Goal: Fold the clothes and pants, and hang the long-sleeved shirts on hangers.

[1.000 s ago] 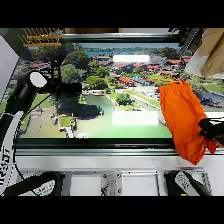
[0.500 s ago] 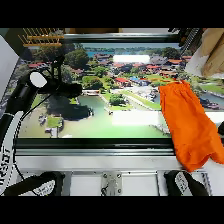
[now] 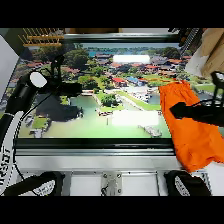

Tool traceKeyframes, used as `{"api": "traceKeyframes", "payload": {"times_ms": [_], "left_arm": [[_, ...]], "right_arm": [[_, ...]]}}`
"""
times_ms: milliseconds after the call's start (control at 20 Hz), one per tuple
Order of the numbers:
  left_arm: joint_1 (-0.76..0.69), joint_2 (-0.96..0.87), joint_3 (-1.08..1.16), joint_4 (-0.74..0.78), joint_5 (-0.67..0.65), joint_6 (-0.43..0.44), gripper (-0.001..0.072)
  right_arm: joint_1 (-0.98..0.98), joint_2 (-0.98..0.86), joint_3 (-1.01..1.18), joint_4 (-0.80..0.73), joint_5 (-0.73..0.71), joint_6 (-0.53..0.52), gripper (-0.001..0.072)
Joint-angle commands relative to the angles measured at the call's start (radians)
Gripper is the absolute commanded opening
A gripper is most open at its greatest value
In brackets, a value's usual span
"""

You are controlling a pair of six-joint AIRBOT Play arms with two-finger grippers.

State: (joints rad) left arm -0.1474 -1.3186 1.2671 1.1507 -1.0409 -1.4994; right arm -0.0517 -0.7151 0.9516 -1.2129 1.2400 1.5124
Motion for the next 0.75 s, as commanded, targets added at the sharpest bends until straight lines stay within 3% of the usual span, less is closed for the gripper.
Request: {"api": "traceKeyframes", "payload": {"times_ms": [0, 50, 100, 700], "left_arm": [[0.0, 0.0, 0.0, 0.0, 0.005, 0.0, 0.0015], [0.0, 0.0, 0.0, 0.0, 0.005, 0.0, 0.0015], [0.0, 0.0, 0.0, 0.0, 0.005, 0.0, 0.0015], [0.0, 0.0, 0.0, 0.0, 0.005, 0.0, 0.0015]], "right_arm": [[0.162, -0.026, -0.001, 0.059, -0.012, -0.024, 0.0551], [0.179, -0.032, -0.001, 0.059, -0.01, -0.024, 0.0221], [0.187, -0.035, -0.001, 0.058, -0.01, -0.022, 0.0015], [0.186, -0.036, -0.001, 0.066, 0.002, -0.021, 0.0006]]}}
